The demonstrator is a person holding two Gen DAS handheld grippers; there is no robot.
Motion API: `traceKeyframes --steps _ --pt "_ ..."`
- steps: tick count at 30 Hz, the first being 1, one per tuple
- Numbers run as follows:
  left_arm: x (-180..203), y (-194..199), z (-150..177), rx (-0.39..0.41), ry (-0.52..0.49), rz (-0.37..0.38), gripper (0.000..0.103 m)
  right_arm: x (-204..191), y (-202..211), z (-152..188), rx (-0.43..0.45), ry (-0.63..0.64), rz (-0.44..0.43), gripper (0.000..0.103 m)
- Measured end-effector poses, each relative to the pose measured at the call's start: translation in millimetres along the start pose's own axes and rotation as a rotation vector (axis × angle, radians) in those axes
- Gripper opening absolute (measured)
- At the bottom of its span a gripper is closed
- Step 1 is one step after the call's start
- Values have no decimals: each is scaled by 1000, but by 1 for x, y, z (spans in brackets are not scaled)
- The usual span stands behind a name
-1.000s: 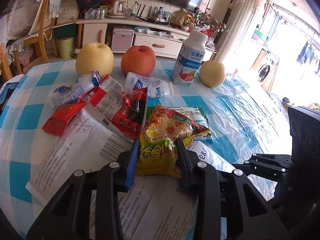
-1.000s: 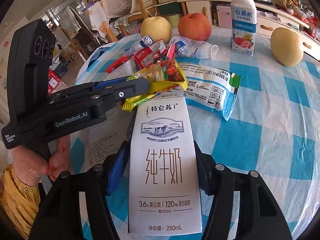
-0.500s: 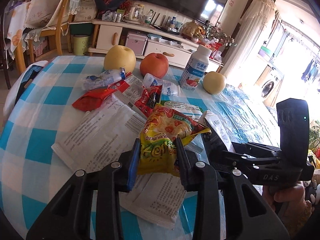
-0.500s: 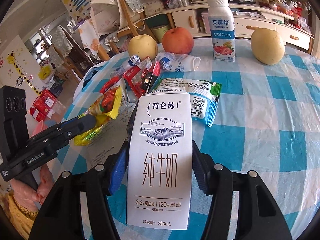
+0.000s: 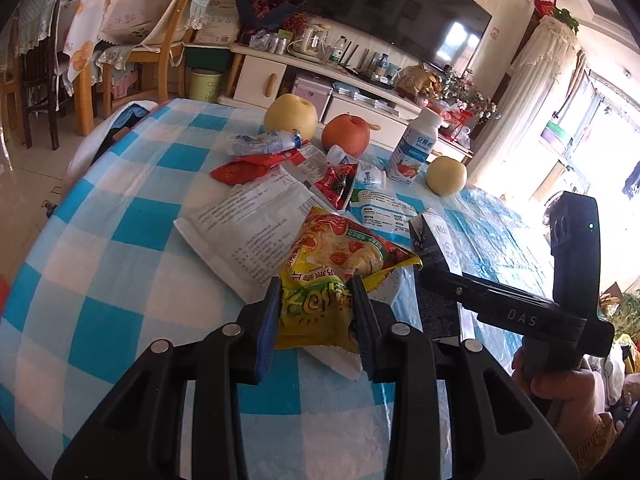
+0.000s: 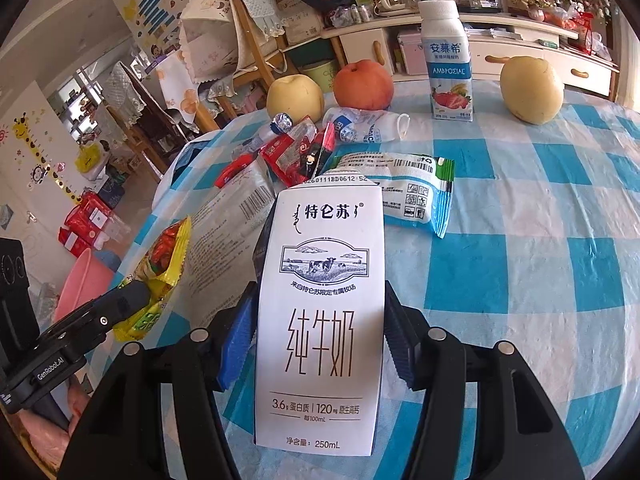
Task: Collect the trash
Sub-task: 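Grasp the white milk carton with the right gripper while the left holds the bag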
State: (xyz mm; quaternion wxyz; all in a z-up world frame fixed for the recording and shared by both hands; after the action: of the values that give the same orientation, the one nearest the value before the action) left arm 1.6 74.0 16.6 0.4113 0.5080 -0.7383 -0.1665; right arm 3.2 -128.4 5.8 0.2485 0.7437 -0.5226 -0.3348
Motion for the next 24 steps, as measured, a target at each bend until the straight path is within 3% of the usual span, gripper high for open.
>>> traceKeyframes --steps 5,24 --pt "-12 15 -6 58 6 -32 36 -18 0 2 19 23 8 59" --pt "-61 42 -38 158 138 -18 36 -85 6 -15 55 110 7 59"
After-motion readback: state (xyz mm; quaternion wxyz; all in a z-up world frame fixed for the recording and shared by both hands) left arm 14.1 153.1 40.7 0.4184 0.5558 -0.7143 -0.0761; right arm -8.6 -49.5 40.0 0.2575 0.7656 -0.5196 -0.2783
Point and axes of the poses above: each gripper's, at about its wrist camera, not at the fingertips, and y roughly against the way its jaws point, x to its right, z to its underside, the point moved 5 cm from there along -y, roughly the way its jaws point, and after that the axes turned 12 degrees about y, right-handed, at the moved point
